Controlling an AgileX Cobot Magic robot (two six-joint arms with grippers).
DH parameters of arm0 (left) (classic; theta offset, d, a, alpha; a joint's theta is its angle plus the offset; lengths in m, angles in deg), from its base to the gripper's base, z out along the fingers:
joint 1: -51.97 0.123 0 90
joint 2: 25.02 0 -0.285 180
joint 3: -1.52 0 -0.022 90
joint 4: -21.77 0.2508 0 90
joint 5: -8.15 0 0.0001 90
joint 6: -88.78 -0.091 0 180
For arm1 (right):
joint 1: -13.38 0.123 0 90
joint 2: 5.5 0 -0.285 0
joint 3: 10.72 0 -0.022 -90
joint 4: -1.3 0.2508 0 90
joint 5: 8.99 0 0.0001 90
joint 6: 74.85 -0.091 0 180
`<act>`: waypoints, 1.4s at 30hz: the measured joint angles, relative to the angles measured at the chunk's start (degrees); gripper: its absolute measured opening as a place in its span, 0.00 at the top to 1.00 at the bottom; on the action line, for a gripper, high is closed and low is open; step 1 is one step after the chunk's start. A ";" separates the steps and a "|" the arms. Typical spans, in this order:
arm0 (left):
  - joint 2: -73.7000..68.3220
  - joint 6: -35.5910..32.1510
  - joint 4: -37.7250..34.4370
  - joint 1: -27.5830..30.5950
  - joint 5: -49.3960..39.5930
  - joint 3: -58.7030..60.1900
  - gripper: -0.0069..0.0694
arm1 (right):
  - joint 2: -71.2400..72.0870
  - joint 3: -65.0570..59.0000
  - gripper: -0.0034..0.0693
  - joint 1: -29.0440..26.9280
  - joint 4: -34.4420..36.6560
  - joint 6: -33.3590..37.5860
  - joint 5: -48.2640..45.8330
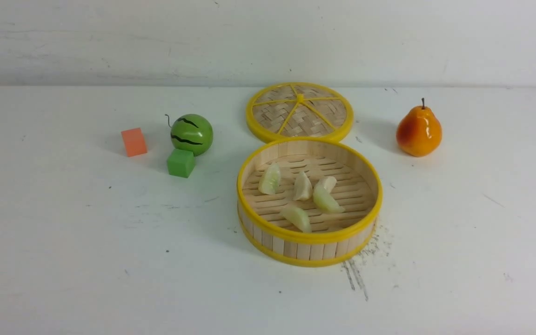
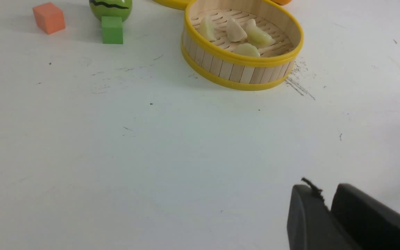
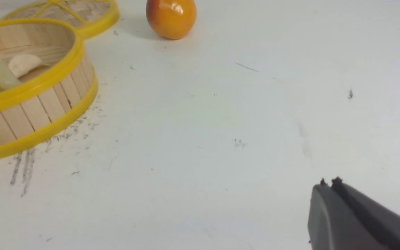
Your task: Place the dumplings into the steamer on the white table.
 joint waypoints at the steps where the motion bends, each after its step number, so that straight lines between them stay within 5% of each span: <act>1: 0.00 0.00 0.00 0.00 0.00 0.00 0.77 | 0.00 0.06 0.98 0.44 0.00 0.00 -0.42; 37: 0.06 0.00 0.00 0.00 0.13 0.00 0.73 | 0.00 0.41 0.94 1.60 0.00 -0.59 -2.38; 42: 0.06 2.72 1.78 0.07 10.11 4.02 0.79 | 0.00 0.41 0.94 1.60 0.00 -0.82 -2.38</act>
